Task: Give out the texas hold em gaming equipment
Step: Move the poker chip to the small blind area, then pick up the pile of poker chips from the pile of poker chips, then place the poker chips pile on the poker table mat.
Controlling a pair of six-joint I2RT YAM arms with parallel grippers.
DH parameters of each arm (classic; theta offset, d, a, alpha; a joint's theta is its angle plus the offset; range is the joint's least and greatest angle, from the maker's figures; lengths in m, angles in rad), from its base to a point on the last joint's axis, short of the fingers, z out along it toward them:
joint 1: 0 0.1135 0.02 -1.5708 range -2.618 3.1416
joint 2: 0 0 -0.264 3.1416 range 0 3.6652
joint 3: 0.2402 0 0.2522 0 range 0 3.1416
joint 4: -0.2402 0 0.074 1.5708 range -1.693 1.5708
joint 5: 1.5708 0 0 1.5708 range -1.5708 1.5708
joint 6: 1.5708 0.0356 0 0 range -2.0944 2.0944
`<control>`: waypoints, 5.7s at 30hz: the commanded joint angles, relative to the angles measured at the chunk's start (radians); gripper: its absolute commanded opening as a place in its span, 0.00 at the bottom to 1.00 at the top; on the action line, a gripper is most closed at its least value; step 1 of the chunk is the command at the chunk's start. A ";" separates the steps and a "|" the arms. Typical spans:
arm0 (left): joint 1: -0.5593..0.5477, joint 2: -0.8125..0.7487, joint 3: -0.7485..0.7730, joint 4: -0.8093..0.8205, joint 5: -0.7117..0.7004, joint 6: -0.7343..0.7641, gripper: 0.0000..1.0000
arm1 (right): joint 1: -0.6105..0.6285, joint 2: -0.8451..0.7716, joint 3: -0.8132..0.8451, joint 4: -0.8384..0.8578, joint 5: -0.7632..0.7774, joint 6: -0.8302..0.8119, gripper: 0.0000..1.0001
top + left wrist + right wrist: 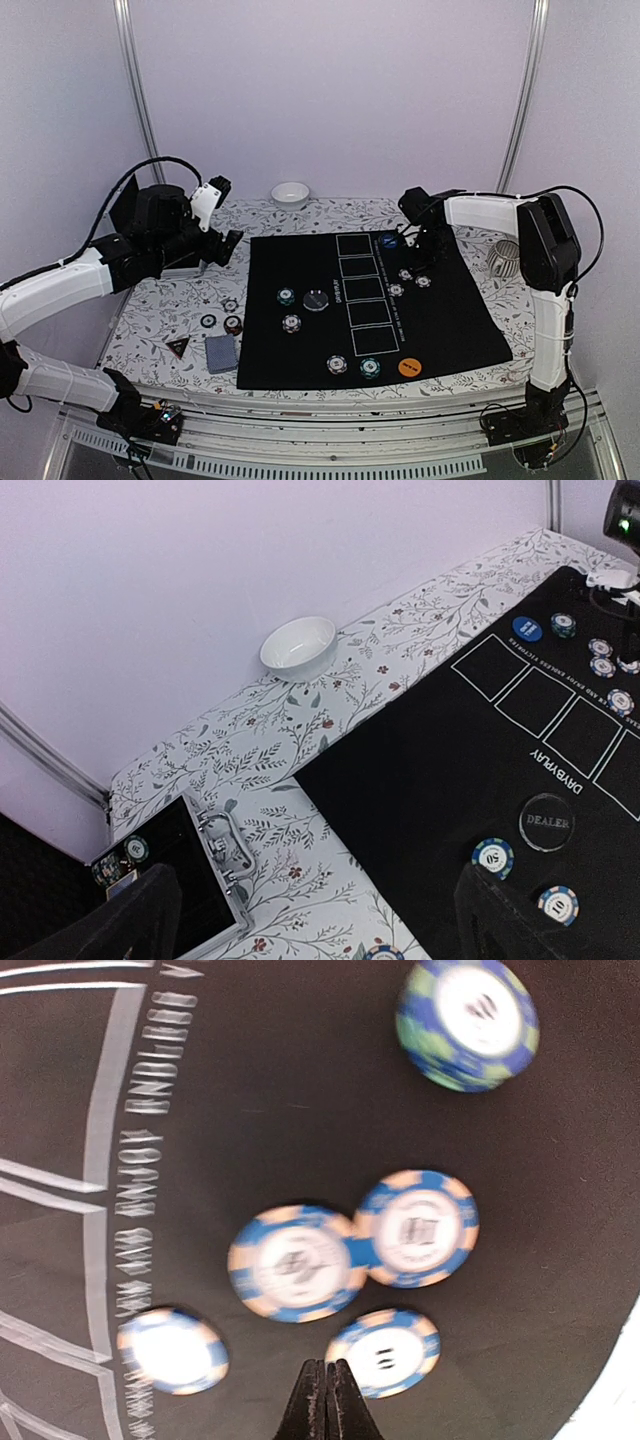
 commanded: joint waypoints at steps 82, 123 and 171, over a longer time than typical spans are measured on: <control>0.012 0.226 0.138 -0.535 0.187 -0.342 0.98 | 0.072 -0.327 -0.068 0.142 -0.091 0.066 0.99; -0.040 0.539 0.136 -0.613 0.225 -0.380 0.44 | 0.114 -0.323 -0.161 0.126 0.025 0.078 0.99; -0.403 0.679 0.290 -0.624 0.266 -0.142 0.00 | 0.114 -0.321 -0.151 0.100 0.050 0.089 0.99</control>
